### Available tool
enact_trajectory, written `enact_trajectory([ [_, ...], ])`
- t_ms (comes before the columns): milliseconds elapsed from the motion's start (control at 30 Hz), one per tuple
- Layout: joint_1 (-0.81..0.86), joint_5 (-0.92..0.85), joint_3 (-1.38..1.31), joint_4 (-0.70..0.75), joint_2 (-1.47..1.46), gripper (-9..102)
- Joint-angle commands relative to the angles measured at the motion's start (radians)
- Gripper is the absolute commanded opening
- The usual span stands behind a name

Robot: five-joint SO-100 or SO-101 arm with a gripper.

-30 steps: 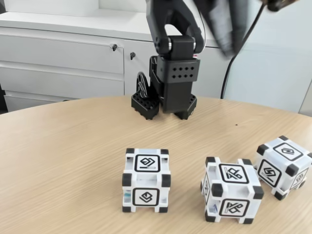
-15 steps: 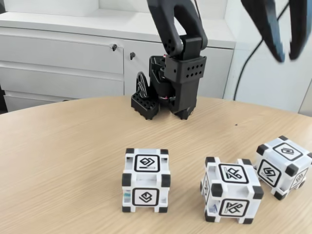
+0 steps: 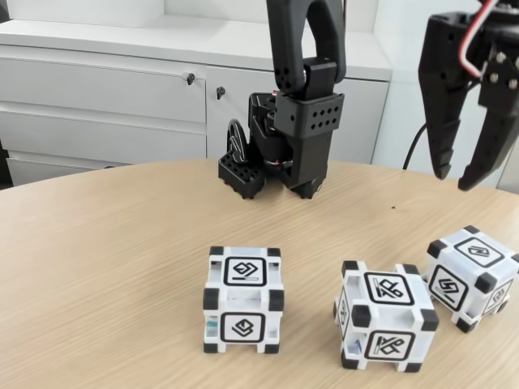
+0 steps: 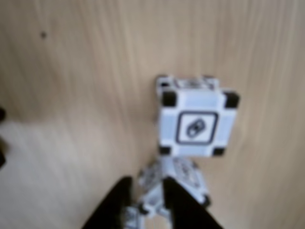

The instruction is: Stack cubes from left to right.

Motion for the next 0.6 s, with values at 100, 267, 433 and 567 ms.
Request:
enact_trajectory([
  [100, 0.075, -0.025, -0.035, -0.124, -0.005, 3],
  [267, 0.083, -0.094, -0.006, -0.213, -0.005, 6],
  [433, 0.081, -0.118, 0.011, -0.210, -0.005, 12],
  [567, 0.081, -0.123, 0.011, -0.199, -0.005, 20],
])
